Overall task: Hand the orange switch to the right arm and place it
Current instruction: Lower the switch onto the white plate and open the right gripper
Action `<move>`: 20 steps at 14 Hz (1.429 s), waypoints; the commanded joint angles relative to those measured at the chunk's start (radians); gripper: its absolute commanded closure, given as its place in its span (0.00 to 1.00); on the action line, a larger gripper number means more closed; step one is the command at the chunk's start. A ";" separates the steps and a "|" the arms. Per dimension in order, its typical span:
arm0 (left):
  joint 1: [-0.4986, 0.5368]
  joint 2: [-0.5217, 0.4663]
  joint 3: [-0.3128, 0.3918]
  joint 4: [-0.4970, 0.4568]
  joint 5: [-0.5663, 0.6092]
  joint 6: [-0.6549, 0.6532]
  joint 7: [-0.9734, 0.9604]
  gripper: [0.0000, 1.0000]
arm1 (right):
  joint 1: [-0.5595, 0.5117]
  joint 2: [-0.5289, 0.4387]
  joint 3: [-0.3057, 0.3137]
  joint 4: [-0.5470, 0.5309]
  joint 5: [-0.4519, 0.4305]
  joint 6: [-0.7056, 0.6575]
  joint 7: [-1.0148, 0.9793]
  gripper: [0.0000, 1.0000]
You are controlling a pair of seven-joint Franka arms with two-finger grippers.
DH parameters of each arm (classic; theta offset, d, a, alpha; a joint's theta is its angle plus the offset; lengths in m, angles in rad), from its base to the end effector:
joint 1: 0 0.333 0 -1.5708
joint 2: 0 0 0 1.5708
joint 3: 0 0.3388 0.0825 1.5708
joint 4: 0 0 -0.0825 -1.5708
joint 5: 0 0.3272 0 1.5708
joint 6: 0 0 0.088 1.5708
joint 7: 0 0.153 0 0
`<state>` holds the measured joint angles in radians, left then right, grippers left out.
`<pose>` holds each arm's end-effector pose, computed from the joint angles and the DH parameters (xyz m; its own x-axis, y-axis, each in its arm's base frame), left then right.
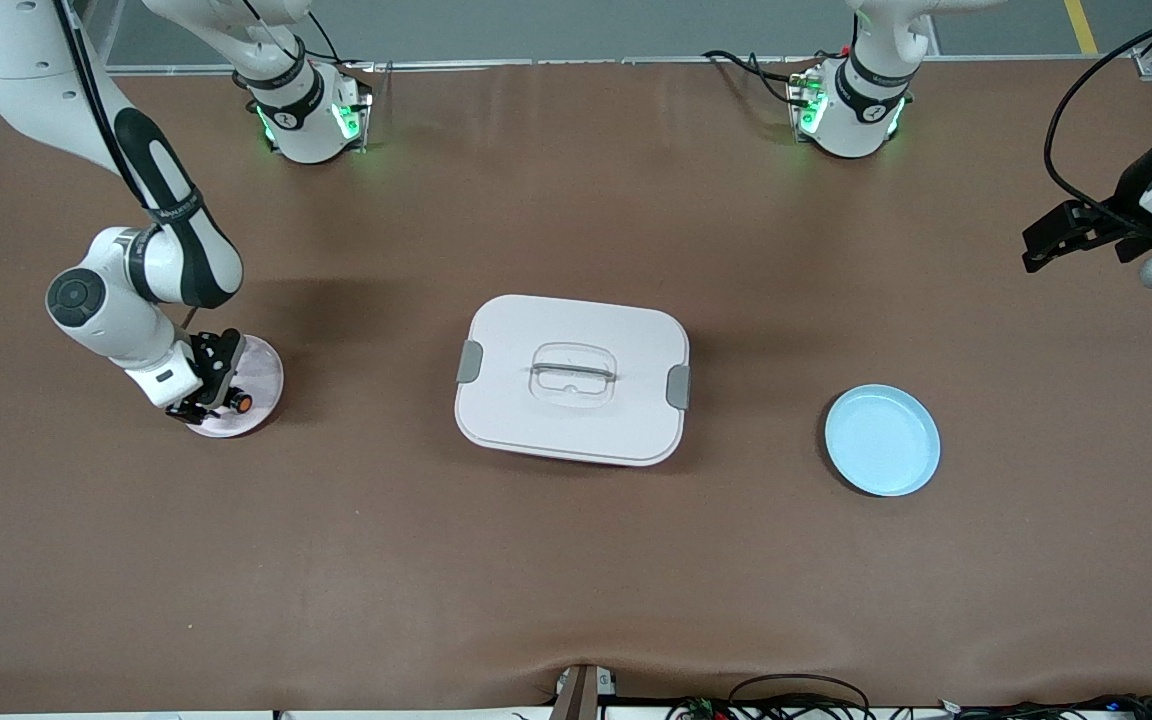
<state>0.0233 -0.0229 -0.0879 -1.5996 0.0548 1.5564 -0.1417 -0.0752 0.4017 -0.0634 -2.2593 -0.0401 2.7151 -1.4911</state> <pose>0.4868 -0.0235 0.5996 0.9969 0.0776 -0.0121 0.0768 -0.9953 -0.0591 0.5240 -0.0727 0.2130 0.1766 0.9835 -0.0389 0.9831 -0.1742 0.0568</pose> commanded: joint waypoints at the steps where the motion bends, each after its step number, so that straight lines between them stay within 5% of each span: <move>1: 0.004 -0.015 -0.001 -0.019 -0.012 0.016 0.014 0.00 | -0.001 -0.030 0.004 0.020 -0.003 -0.038 0.000 0.00; 9: 0.001 -0.003 -0.001 -0.019 -0.013 0.037 0.013 0.00 | -0.003 -0.096 0.008 0.049 0.000 -0.247 0.199 0.00; 20: -0.005 0.000 -0.003 -0.014 -0.012 0.034 0.066 0.00 | 0.040 -0.167 0.010 0.044 -0.001 -0.366 1.279 0.00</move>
<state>0.0203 -0.0168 -0.0896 -1.6109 0.0548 1.5861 -0.1277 -0.0365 0.2729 -0.0519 -2.1971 -0.0388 2.3833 -0.3804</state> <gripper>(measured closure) 0.000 0.000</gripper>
